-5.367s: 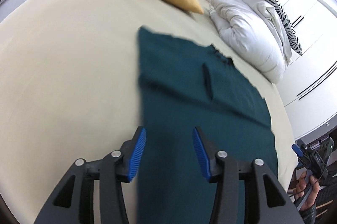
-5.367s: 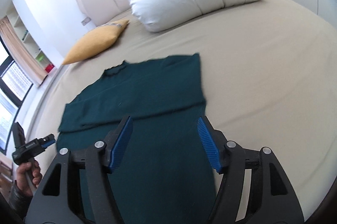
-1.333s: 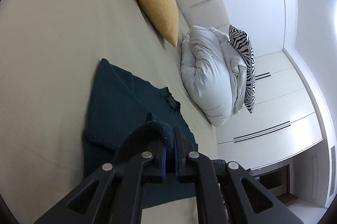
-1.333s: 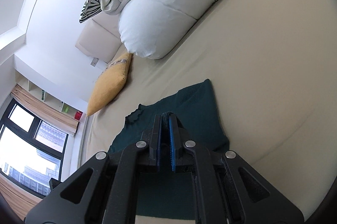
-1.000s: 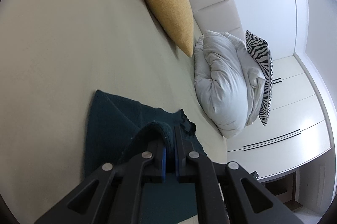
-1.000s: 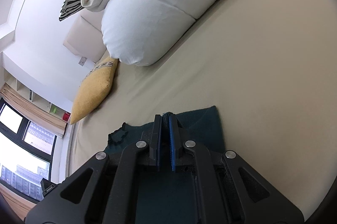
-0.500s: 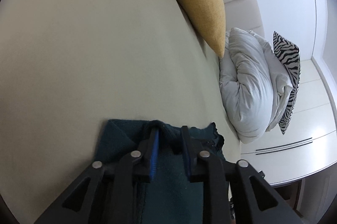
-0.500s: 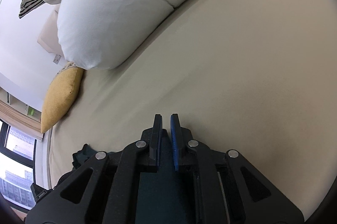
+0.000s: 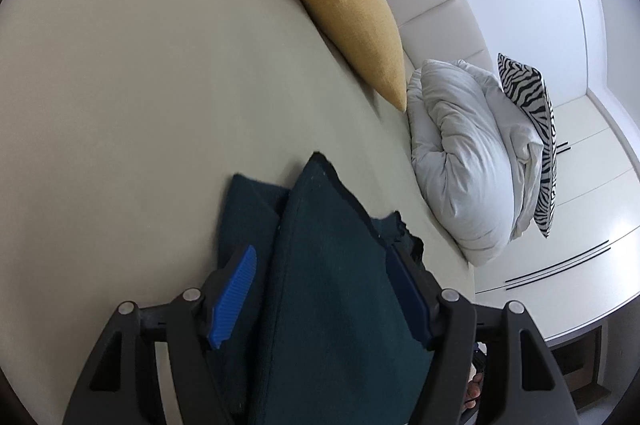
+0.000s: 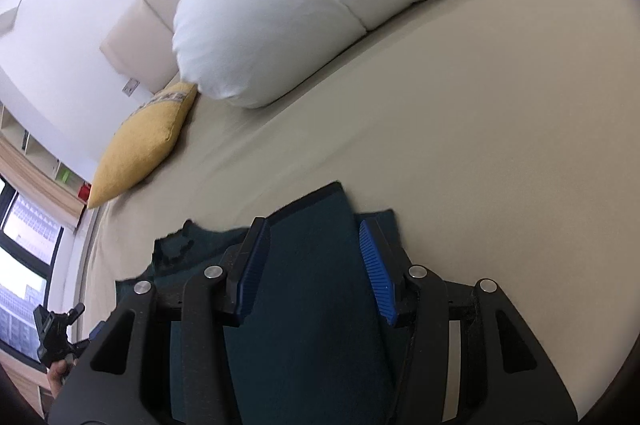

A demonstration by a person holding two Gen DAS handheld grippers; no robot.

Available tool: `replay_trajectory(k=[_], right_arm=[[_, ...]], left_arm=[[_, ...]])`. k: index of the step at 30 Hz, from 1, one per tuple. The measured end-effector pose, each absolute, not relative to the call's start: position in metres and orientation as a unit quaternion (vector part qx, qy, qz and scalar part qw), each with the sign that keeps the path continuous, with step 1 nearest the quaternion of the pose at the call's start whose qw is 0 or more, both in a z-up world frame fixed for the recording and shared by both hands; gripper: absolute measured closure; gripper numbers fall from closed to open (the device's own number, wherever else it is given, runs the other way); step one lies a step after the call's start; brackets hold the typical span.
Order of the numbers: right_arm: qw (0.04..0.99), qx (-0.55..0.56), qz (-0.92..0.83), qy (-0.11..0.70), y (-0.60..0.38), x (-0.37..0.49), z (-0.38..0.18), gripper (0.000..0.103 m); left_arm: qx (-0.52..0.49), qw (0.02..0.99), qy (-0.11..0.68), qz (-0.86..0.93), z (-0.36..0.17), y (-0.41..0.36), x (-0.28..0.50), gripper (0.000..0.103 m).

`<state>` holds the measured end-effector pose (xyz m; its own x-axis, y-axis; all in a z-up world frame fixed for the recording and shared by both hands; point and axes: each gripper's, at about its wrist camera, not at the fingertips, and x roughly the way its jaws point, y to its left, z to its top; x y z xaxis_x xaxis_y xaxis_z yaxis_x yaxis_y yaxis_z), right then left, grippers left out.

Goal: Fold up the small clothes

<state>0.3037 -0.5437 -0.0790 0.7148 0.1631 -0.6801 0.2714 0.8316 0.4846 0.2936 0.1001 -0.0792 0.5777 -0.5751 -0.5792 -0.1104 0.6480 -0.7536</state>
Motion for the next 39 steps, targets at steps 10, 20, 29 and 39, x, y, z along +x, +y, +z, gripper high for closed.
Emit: replay_trajectory(k=[10, 20, 29, 39], right_arm=[[0.887, 0.213, -0.031, 0.409, -0.510, 0.230, -0.101, 0.057], [0.880, 0.175, -0.063, 0.437, -0.517, 0.184, -0.116, 0.057], [0.877, 0.169, -0.065, 0.445, -0.516, 0.173, -0.126, 0.057], [0.879, 0.174, -0.076, 0.437, -0.519, 0.166, -0.117, 0.057]], left_arm=[[-0.237, 0.844, 0.458, -0.150, -0.080, 0.054, 0.240, 0.043], [-0.233, 0.840, 0.473, -0.130, -0.091, 0.063, 0.226, 0.096], [-0.278, 0.833, 0.462, -0.124, -0.105, 0.076, 0.205, 0.096], [-0.280, 0.828, 0.467, -0.132, -0.100, 0.077, 0.203, 0.076]])
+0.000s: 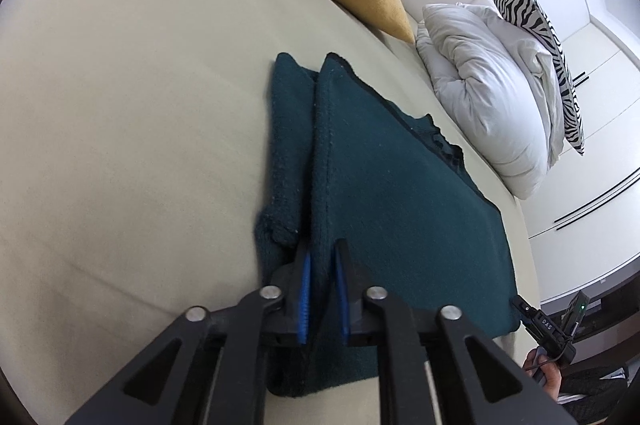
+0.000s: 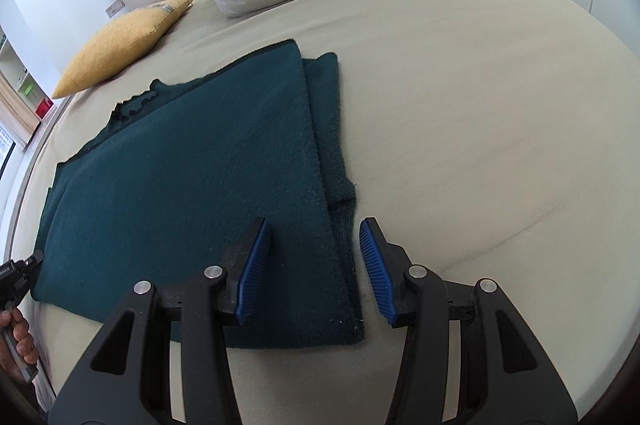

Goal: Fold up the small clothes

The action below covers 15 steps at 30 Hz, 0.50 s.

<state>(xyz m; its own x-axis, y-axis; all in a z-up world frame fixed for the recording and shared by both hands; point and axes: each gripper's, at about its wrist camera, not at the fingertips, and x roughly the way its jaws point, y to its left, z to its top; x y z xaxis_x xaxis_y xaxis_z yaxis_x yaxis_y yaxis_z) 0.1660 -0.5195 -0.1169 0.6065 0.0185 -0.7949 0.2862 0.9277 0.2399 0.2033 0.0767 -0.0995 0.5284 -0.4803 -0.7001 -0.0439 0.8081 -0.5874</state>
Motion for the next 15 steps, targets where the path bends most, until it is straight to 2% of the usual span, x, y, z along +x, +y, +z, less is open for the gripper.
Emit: replay_trajectory(k=[1, 2, 3, 8, 15], right_arm=[[0.881, 0.177, -0.076, 0.432, -0.520, 0.165, -0.114, 0.057], [0.884, 0.179, -0.076, 0.426, -0.520, 0.164, -0.110, 0.057], [0.887, 0.179, -0.076, 0.419, -0.520, 0.162, -0.105, 0.057], [0.894, 0.160, -0.074, 0.413, -0.514, 0.167, -0.093, 0.057], [0.889, 0.182, -0.057, 0.417, -0.511, 0.167, -0.097, 0.057]], left_arm=[[-0.278, 0.832, 0.463, -0.127, -0.094, 0.077, 0.201, 0.069], [-0.272, 0.839, 0.456, -0.119, -0.089, 0.077, 0.199, 0.056], [-0.266, 0.847, 0.447, -0.114, -0.083, 0.076, 0.197, 0.048], [-0.232, 0.868, 0.425, -0.116, -0.063, 0.065, 0.202, 0.046], [-0.204, 0.869, 0.431, -0.131, -0.068, 0.040, 0.214, 0.046]])
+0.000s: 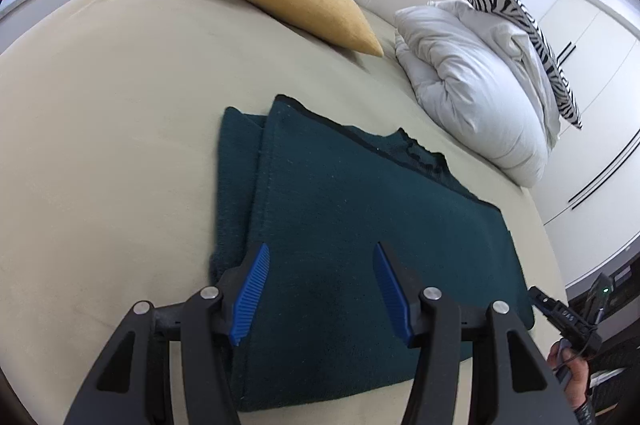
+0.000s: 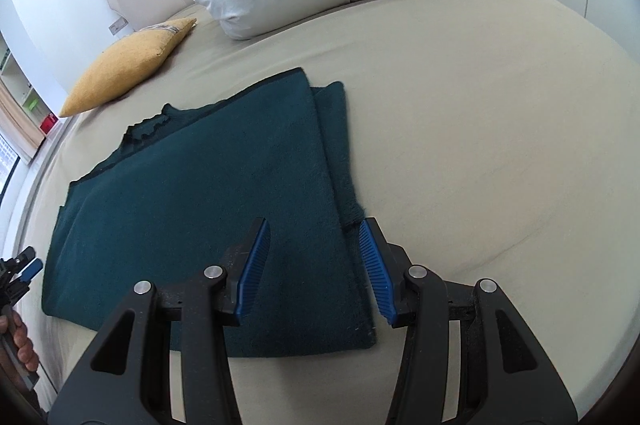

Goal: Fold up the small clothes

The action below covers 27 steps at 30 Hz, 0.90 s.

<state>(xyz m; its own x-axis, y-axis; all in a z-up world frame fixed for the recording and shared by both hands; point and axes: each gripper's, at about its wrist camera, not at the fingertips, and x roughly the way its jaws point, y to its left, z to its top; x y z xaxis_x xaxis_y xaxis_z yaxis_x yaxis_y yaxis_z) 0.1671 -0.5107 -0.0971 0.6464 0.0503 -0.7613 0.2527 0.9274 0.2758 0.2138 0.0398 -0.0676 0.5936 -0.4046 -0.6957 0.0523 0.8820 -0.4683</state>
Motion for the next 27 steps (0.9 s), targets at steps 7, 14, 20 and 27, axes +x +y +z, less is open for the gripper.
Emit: replay_trajectory(k=[7, 14, 20, 27], right_arm=[[0.887, 0.212, 0.045, 0.408, -0.475, 0.187, -0.084, 0.057], [0.866, 0.253, 0.149, 0.404, -0.419, 0.239, -0.080, 0.057], [0.840, 0.288, 0.172, 0.427, -0.391, 0.292, -0.101, 0.057], [0.816, 0.332, 0.174, 0.441, -0.392, 0.335, -0.137, 0.059]], left_arm=[[-0.129, 0.884, 0.429, -0.132, -0.064, 0.005, 0.236, 0.046], [-0.057, 0.907, 0.405, -0.102, -0.058, -0.015, 0.267, 0.044], [-0.036, 0.892, 0.442, -0.084, -0.092, -0.011, 0.293, 0.043], [-0.017, 0.901, 0.423, -0.090, -0.099, -0.012, 0.287, 0.040]])
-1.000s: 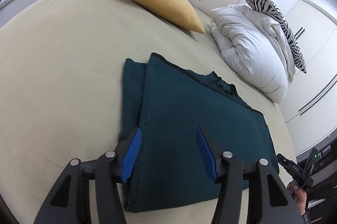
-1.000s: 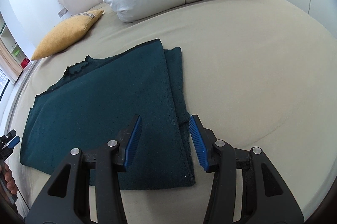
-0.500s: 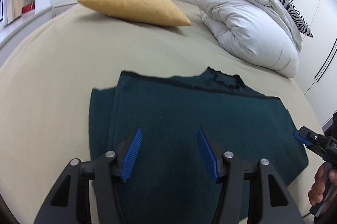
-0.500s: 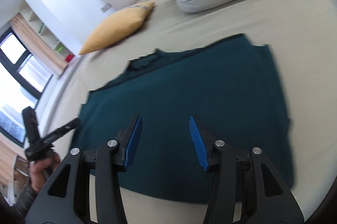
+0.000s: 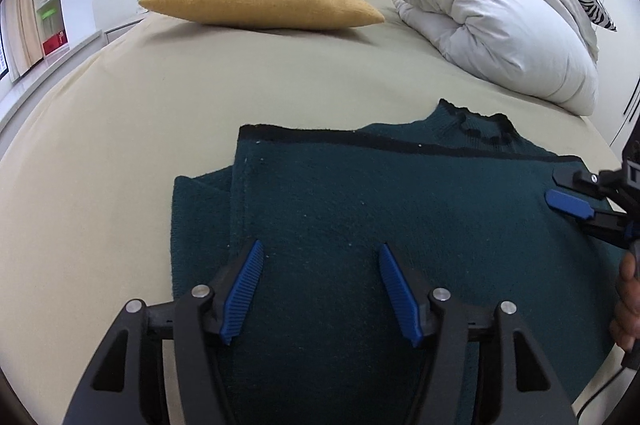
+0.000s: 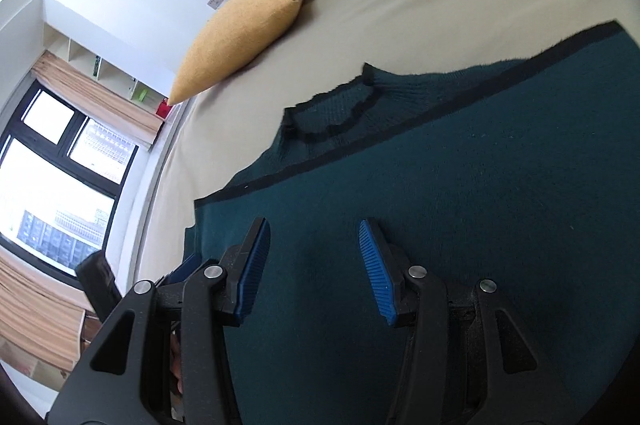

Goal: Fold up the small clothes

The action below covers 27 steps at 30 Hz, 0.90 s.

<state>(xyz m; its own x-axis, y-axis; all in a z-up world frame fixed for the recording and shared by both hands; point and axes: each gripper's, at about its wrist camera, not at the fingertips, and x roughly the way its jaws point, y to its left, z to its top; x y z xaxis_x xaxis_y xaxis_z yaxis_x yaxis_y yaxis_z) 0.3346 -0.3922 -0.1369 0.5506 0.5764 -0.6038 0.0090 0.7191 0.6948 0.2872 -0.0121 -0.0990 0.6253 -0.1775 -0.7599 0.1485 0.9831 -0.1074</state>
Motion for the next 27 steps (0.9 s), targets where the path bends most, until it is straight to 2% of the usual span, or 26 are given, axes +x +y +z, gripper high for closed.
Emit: replay_trajectory(k=[8, 11, 14, 16, 20, 27], right_arm=[[0.813, 0.408, 0.112, 0.400, -0.468, 0.343, -0.154, 0.062], [0.815, 0.428, 0.081, 0.382, -0.509, 0.336, -0.155, 0.069], [0.827, 0.430, 0.023, 0.363, -0.547, 0.319, -0.150, 0.069], [0.830, 0.428, -0.038, 0.355, -0.566, 0.299, -0.141, 0.063], [0.839, 0.418, 0.012, 0.348, -0.547, 0.274, -0.120, 0.062], [0.805, 0.362, 0.215, 0.418, -0.411, 0.257, -0.118, 0.061]], left_arm=[[-0.020, 0.903, 0.418, -0.098, -0.101, -0.011, 0.284, 0.039], [-0.022, 0.903, 0.417, -0.100, -0.102, -0.010, 0.285, 0.039], [-0.020, 0.903, 0.417, -0.100, -0.102, -0.011, 0.285, 0.039], [-0.016, 0.904, 0.417, -0.098, -0.102, -0.012, 0.285, 0.038], [-0.008, 0.904, 0.418, -0.093, -0.102, -0.014, 0.285, 0.038], [0.000, 0.905, 0.417, -0.088, -0.102, -0.016, 0.283, 0.038]])
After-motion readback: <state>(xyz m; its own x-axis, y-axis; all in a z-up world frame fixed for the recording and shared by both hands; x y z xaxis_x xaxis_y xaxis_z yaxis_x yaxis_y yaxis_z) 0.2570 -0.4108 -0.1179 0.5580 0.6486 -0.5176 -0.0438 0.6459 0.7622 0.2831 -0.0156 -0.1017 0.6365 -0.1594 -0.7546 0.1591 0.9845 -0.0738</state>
